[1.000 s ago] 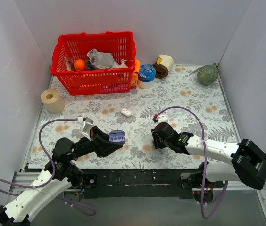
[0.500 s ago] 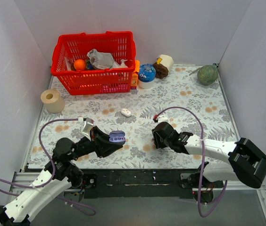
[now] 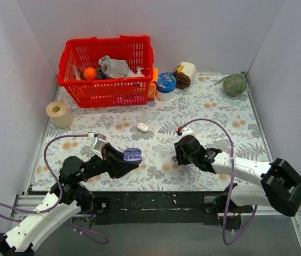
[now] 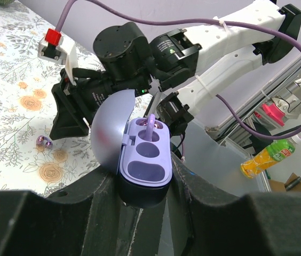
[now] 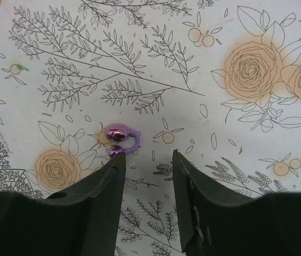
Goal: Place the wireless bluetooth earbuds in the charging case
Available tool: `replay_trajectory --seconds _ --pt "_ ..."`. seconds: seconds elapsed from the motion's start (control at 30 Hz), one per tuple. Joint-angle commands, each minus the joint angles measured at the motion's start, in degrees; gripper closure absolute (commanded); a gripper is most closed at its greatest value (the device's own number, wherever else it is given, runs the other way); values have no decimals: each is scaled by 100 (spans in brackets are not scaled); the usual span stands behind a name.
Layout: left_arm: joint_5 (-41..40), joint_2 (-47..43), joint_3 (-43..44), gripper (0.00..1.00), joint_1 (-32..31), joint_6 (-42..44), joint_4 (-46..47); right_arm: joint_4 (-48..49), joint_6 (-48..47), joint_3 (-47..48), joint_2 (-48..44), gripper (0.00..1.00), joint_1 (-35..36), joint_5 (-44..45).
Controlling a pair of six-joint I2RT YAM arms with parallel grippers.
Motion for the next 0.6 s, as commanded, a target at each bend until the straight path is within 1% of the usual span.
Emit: replay_trajectory --seconds 0.0,0.4,0.57 --pt "-27 16 27 100 -27 69 17 177 -117 228 204 52 -65 -116" --pt "-45 25 -44 100 -27 61 17 354 -196 404 626 53 -91 -284" --pt "-45 -1 -61 100 -27 61 17 380 -170 377 522 53 -100 -249"
